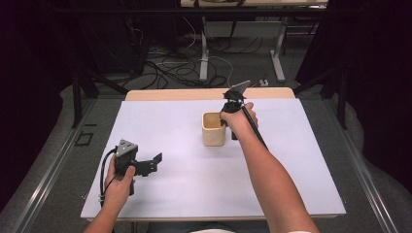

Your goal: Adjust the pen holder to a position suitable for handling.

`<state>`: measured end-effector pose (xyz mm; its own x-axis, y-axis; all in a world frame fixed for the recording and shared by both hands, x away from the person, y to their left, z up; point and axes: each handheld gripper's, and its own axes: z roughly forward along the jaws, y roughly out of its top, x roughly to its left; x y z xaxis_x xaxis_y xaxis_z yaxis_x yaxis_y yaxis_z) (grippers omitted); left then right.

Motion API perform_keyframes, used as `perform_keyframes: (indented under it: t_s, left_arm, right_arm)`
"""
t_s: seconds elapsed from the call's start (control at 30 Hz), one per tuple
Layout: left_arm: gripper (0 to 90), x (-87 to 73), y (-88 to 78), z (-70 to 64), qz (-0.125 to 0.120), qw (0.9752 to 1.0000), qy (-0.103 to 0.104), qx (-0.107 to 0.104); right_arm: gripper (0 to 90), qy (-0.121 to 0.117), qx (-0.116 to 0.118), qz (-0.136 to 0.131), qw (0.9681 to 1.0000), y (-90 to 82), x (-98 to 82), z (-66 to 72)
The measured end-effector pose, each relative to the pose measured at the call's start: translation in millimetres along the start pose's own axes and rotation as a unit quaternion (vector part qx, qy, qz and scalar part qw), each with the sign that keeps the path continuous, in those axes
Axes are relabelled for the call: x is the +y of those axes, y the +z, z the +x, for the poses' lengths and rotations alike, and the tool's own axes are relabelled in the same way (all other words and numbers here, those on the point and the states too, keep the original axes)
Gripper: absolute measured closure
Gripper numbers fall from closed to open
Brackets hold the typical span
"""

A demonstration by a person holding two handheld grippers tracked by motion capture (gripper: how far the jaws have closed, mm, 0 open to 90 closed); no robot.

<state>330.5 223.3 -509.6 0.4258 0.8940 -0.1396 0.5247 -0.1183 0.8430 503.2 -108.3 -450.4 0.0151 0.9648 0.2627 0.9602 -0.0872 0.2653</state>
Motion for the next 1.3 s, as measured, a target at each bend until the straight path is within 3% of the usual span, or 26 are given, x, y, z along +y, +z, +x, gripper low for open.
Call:
perform_keyframes:
  t_s: [0.2,0.33,0.43,0.5,0.57,0.6,0.67,0.73,0.87,1.07,1.3]
  left_arm:
    - [0.3,-0.1,0.3,0.0,0.000,1.0000,0.000,0.000]
    - [0.3,-0.2,-0.4,0.1,0.000,1.0000,0.000,0.000]
    - [0.3,-0.4,-0.6,0.2,-0.001,1.0000,0.000,0.001]
    - [0.3,-0.5,-0.9,0.3,-0.001,1.0000,0.001,0.001]
    - [0.3,-0.7,-1.0,0.0,0.000,1.0000,-0.001,0.001]
    - [0.3,-0.7,-0.9,-0.1,0.000,1.0000,-0.001,0.001]
    - [0.3,-0.6,-0.9,0.0,0.002,1.0000,0.002,0.001]
    - [0.3,-0.6,-0.7,-0.2,0.003,1.0000,0.003,0.000]
    - [0.3,-0.7,-0.1,-0.7,0.003,1.0000,0.000,0.001]
    - [0.3,-1.0,0.4,-0.9,0.002,1.0000,0.000,0.002]
    - [0.3,-1.1,1.1,-1.8,0.004,1.0000,0.002,0.002]
  right_arm:
    - [77.9,0.006,0.004,0.003,1.0000,-0.3,0.1,-1.1]
    - [77.2,-0.003,0.005,0.006,1.0000,-0.7,0.1,-2.1]
    - [74.6,0.002,0.021,-0.001,0.9998,-0.9,0.0,-2.1]
    - [71.9,-0.022,0.026,-0.002,0.9994,-3.3,-0.7,-4.8]
    - [68.5,-0.030,0.039,-0.020,0.9986,-4.0,-2.1,-5.6]
    - [67.6,-0.036,0.034,-0.016,0.9986,-6.7,-2.4,-5.2]
    - [65.0,-0.049,0.057,-0.043,0.9963,-6.2,-5.0,-8.4]
    - [63.8,-0.062,0.048,-0.031,0.9964,-11.0,-5.9,-10.4]
    - [61.0,-0.074,0.066,-0.038,0.9943,-17.1,-8.9,-15.0]
    - [58.0,-0.123,0.075,-0.071,0.9870,-32.4,-16.0,-22.0]
    - [55.0,-0.180,0.089,-0.126,0.9715,-46.1,-26.8,-32.6]
